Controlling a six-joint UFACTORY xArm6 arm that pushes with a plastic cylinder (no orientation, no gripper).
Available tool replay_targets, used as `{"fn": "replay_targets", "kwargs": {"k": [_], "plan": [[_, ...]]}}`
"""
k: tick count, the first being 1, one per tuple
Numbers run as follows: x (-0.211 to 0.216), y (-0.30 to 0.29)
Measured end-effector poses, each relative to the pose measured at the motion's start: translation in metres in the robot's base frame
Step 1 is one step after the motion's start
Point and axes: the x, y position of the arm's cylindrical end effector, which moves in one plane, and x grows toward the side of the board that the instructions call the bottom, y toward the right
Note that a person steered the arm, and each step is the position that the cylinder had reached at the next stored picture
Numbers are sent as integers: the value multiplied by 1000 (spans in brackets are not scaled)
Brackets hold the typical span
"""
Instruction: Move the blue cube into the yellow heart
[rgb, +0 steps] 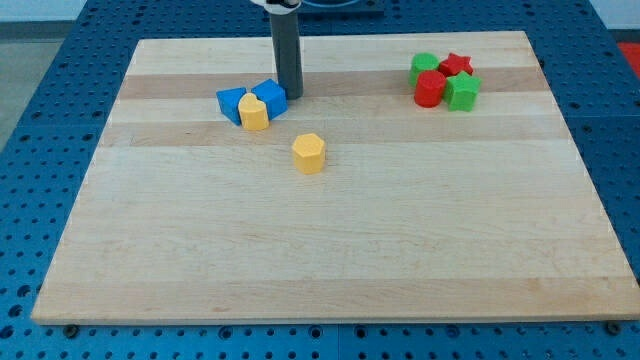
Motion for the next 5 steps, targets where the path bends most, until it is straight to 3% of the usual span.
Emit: {"fn": "replay_targets", "kwargs": {"k": [2,3,5], "plan": [[0,10],[8,60],[106,130]]}}
